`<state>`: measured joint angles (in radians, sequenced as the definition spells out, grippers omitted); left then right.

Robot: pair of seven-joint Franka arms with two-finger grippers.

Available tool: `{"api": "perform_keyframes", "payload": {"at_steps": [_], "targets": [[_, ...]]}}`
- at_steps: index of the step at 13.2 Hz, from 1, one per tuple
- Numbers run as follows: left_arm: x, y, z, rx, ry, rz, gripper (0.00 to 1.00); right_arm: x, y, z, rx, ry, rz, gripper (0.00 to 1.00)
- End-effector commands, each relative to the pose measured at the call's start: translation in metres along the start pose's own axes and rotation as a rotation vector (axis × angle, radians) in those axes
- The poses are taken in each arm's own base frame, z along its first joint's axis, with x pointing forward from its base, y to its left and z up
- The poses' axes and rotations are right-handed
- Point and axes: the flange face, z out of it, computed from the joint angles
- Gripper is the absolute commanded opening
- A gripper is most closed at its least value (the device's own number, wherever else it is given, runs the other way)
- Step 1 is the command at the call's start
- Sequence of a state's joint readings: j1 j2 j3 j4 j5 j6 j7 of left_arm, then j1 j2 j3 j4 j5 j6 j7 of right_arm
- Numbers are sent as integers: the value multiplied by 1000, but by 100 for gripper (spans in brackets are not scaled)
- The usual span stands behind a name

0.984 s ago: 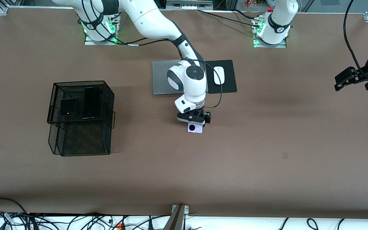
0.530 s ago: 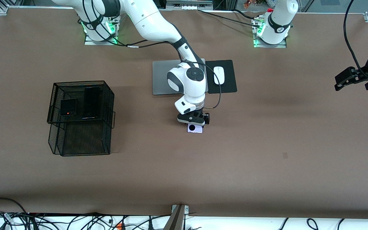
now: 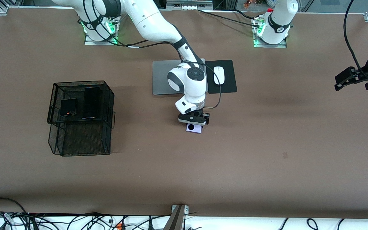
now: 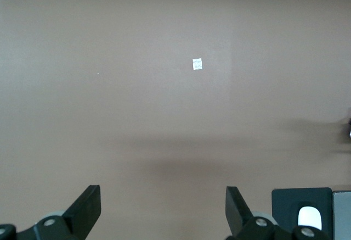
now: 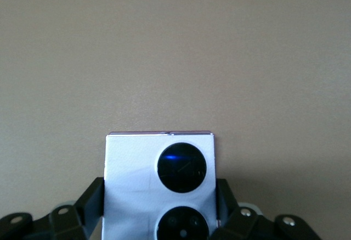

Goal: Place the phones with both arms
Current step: 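Reach the right gripper to the white flip phone and grasp it, then lift the white phone and carry it over the organizer's back compartment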

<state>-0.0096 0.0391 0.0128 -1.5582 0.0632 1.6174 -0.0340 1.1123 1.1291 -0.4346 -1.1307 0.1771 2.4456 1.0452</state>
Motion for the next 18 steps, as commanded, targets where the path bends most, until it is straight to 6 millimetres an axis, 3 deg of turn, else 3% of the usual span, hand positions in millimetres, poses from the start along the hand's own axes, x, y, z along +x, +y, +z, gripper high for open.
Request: {"api": "perform_keyframes", "payload": {"at_steps": [1,3,7,10,13,15,16,18], "targets": [[0,0,-7,-24,-4,-6,100,3,0,0,-48,-13,-22,53],[0,0,-7,-24,-9,-5,100,12,-5,-24,-90,-48,-31,53],[-1,0,-8,-24,-9,-5,100,35,-17,-113,-118,-121,-49,53],[-1,0,-7,-24,-14,-8,100,65,-6,-183,-123,-175,-94,53],[-2,-1,-7,-24,-17,-6,100,117,38,-231,-148,-263,-205,53],[-2,-1,-7,-24,-17,-9,100,151,84,-251,-160,-340,-261,53],[-2,-1,-8,-24,-15,-8,100,170,113,-259,-153,-365,-284,53],[-2,1,-8,-21,-15,-8,100,208,191,-263,-133,-399,-359,53]]}}
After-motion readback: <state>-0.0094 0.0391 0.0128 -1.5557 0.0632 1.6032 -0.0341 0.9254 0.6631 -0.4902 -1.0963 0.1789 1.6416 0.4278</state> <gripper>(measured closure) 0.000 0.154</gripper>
